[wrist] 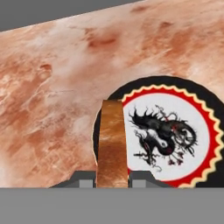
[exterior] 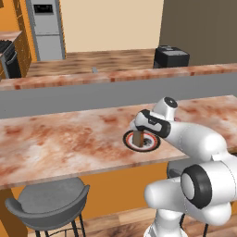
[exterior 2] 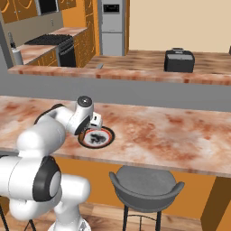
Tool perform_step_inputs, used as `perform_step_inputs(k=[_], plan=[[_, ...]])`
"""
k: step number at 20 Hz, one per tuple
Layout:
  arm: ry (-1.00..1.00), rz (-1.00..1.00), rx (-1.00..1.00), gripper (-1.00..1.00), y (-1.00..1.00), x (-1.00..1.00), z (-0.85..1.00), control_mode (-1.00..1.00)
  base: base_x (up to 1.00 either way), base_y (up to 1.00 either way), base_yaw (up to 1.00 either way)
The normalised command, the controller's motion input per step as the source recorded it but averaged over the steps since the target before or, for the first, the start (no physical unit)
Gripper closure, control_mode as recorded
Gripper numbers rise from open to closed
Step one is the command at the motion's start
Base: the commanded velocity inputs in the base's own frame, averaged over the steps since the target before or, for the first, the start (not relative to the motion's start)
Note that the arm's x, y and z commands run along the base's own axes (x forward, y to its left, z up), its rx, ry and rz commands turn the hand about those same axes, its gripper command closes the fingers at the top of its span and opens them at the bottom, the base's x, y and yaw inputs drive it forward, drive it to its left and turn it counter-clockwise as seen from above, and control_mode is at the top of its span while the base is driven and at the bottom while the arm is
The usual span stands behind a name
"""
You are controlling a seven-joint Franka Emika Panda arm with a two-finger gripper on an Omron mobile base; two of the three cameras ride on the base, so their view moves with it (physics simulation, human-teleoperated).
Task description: Start the toaster. Once the lever pops up, take the bread to the plate on the dining counter.
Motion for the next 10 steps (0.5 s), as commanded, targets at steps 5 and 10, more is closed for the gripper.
perform_step_inputs(k=[5,10], plan=[[-0.05,0.00,0.00,1.00,0.00,0.13,0.00,-1.00,0.00,0.00,0.00],[0.00,0.00,0.00,1.00,0.00,0.23,0.03,-1.00,0.00,0.00,0.00]])
